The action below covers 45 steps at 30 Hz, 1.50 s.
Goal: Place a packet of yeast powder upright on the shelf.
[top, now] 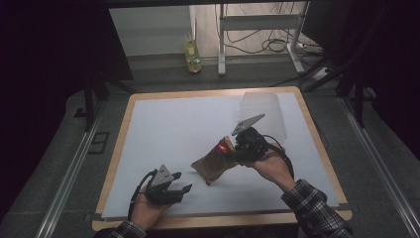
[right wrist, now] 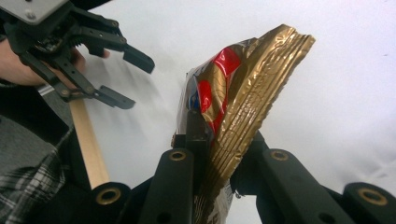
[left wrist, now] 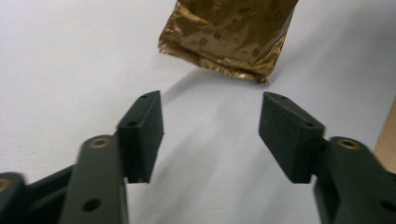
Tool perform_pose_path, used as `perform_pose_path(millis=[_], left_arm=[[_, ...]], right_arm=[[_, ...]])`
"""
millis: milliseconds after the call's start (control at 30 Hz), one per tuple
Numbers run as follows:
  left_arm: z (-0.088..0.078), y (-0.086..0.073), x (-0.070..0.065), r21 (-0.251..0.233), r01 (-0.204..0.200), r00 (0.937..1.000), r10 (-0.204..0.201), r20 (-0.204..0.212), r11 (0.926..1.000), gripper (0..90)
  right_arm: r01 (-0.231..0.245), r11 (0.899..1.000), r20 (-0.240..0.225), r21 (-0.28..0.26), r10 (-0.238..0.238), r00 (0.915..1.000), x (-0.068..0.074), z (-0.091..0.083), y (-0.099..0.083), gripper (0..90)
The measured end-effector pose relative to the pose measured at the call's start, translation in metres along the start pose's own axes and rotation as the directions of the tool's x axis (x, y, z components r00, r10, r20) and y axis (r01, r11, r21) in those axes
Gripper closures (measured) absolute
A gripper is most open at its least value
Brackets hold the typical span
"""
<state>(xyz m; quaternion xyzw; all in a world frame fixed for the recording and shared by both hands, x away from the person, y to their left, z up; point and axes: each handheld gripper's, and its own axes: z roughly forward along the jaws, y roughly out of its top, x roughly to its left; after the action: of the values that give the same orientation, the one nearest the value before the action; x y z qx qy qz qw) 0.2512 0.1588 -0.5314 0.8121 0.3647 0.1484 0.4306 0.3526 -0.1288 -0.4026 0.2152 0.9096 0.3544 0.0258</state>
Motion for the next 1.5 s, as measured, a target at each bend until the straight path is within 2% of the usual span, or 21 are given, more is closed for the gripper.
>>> perform_pose_path(millis=[267, 367, 467, 633, 700, 833, 967, 1067, 1233, 1500], left_arm=[[0.002, 0.001, -0.002, -0.002, -0.021, 0.9998, 0.021, 0.004, 0.9998, 23.1], [0.002, 0.001, -0.002, -0.019, -0.024, 0.9989, 0.025, 0.039, 0.9995, 18.5], [0.002, 0.001, -0.004, -0.007, -0.046, 0.9981, 0.046, 0.040, 0.9989, 12.8], [0.002, 0.001, -0.003, -0.018, -0.032, 0.9980, 0.033, 0.054, 0.9993, 6.5], [0.002, 0.001, -0.002, -0.012, -0.035, 0.9982, 0.035, 0.048, 0.9993, 4.2], [0.003, 0.000, -0.003, -0.005, -0.041, 0.9979, 0.041, 0.051, 0.9992, 2.5], [0.005, 0.000, -0.004, -0.006, -0.063, 0.9969, 0.063, 0.046, 0.9980, 1.2], [0.007, -0.001, -0.006, -0.012, -0.099, 0.9942, 0.099, 0.043, 0.9951, 0.0], [0.009, -0.002, -0.008, 0.009, -0.144, 0.9891, 0.144, 0.031, 0.9895, 0.0], [0.009, -0.003, -0.008, 0.006, -0.151, 0.9881, 0.151, 0.031, 0.9885, 0.0]], right_arm=[[0.085, 0.996, 0.025, 0.013, -0.085, 0.9961, -0.010, -0.012, 0.004, 79.2], [0.102, 0.995, 0.017, 0.017, -0.102, 0.9946, -0.014, -0.018, 0.008, 79.2], [0.113, 0.993, 0.010, 0.022, -0.113, 0.9935, -0.020, -0.024, 0.012, 79.2], [0.142, 0.990, 0.002, 0.026, -0.142, 0.9898, -0.027, -0.033, 0.019, 79.1], [0.155, 0.988, -0.006, 0.022, -0.155, 0.9879, -0.030, -0.036, 0.021, 79.0], [0.173, 0.985, -0.008, 0.027, -0.173, 0.9849, -0.033, -0.042, 0.027, 79.0], [0.185, 0.982, -0.001, 0.039, -0.185, 0.9828, -0.037, -0.047, 0.032, 78.8], [0.190, 0.981, 0.008, 0.044, -0.191, 0.9817, -0.040, -0.051, 0.036, 78.8], [0.209, 0.977, 0.007, 0.040, -0.209, 0.9778, -0.044, -0.058, 0.044, 78.8], [0.262, 0.965, 0.026, 0.030, -0.263, 0.9646, -0.052, -0.070, 0.056, 78.3]])
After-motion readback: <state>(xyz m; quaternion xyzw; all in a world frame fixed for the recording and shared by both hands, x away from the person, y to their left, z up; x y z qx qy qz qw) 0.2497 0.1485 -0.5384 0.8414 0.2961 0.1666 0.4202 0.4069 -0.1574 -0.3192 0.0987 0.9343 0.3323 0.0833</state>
